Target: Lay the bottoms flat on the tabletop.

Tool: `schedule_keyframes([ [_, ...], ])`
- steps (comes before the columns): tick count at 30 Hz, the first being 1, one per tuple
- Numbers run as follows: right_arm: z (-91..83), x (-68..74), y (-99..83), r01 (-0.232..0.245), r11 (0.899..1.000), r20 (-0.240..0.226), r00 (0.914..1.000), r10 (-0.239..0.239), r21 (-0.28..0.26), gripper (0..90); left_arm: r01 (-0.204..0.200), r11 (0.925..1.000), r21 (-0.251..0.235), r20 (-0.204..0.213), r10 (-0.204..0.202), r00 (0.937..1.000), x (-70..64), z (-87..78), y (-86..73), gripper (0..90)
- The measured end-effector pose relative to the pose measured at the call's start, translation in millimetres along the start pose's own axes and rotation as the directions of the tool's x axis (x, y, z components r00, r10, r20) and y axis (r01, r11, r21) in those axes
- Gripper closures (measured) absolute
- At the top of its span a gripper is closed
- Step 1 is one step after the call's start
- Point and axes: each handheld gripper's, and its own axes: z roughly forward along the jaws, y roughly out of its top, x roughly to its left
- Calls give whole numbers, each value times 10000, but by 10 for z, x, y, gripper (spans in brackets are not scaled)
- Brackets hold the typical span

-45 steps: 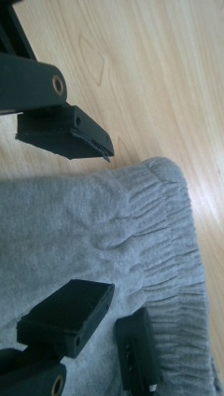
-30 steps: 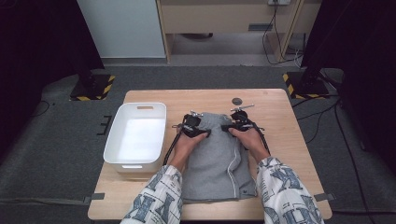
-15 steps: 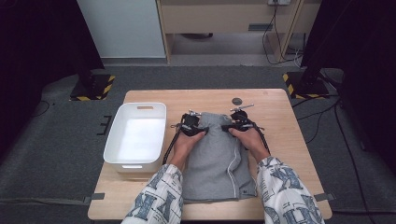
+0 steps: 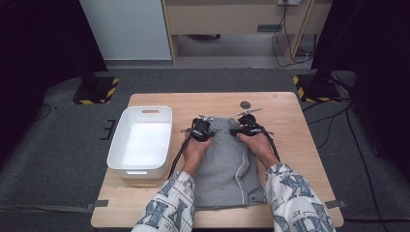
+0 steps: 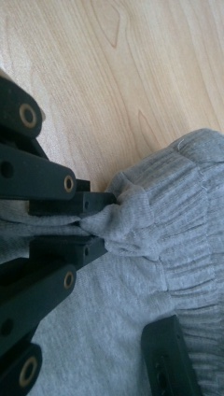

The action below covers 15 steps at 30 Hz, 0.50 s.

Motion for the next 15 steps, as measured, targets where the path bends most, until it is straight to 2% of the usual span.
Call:
schedule_keyframes([
  [7, -37, -1, 19, 52, 9997, -85, 9999, -54, -238, 697, 19, 9999, -147, -102, -21, 9999, 14, -53, 27, 836],
  [13, -152, 13, 113, 178, 9979, -111, 9998, -185, -623, 705, -29, 9982, -606, -178, 18, 9998, 18, -151, 106, 840],
  [15, -194, 12, 138, 87, 9967, -138, 9999, -99, -813, 707, -38, 9977, -676, -135, 28, 9999, 22, -182, 144, 840],
])
